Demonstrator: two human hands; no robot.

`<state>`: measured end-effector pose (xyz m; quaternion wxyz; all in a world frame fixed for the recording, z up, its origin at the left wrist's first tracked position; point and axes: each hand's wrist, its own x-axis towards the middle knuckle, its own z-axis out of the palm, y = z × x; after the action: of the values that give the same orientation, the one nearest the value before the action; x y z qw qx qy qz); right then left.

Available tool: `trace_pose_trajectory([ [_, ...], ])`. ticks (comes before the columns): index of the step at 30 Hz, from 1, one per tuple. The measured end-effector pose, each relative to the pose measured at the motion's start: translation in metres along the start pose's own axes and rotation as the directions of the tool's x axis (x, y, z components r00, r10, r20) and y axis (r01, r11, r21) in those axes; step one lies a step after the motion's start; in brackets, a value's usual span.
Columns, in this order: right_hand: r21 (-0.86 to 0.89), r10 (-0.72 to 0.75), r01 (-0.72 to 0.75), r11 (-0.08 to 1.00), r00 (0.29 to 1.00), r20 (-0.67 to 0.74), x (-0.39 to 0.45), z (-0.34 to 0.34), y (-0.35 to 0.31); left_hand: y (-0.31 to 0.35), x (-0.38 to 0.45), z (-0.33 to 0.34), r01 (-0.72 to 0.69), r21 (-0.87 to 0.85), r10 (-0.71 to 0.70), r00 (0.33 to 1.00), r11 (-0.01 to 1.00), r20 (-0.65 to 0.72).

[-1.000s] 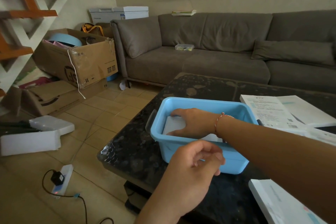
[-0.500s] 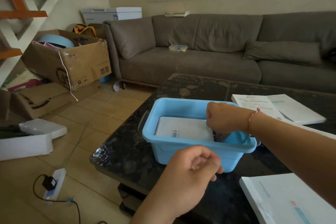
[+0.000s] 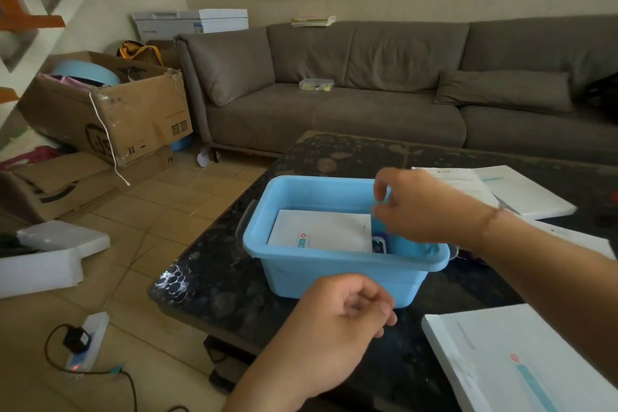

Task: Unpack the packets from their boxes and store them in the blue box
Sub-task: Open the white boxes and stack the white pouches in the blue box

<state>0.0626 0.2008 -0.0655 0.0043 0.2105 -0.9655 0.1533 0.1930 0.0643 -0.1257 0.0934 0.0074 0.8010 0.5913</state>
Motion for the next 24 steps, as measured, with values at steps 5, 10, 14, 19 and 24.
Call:
trace_pose_trajectory([
  [5, 0.157, -0.166, 0.291, 0.944, 0.829, -0.534, -0.119, 0.003, 0.038, -0.012, 0.003, 0.022, 0.12, 0.238, -0.159, 0.975, 0.964, 0.153],
  [10, -0.284, -0.375, 0.276, 0.918, 0.835, -0.402, -0.189, 0.065, 0.089, -0.024, 0.009, 0.056, 0.183, 0.355, -0.255, 0.953, 0.917, 0.166],
  [14, -0.494, -0.497, 0.297, 0.817, 0.798, -0.341, -0.197, 0.107, 0.108, -0.026, 0.013, 0.073, 0.168, 0.336, -0.218, 0.969, 0.927, 0.119],
  [19, -0.357, -0.36, 0.218, 0.909, 0.841, -0.404, -0.191, 0.119, 0.108, -0.02, 0.022, 0.088, 0.15, 0.283, -0.152, 0.988, 0.947, -0.015],
  [24, -0.292, -0.275, 0.145, 0.945, 0.836, -0.475, -0.187, 0.12, 0.11, -0.018, 0.031, 0.099, 0.162, 0.063, -0.159, 0.986, 0.985, -0.039],
])
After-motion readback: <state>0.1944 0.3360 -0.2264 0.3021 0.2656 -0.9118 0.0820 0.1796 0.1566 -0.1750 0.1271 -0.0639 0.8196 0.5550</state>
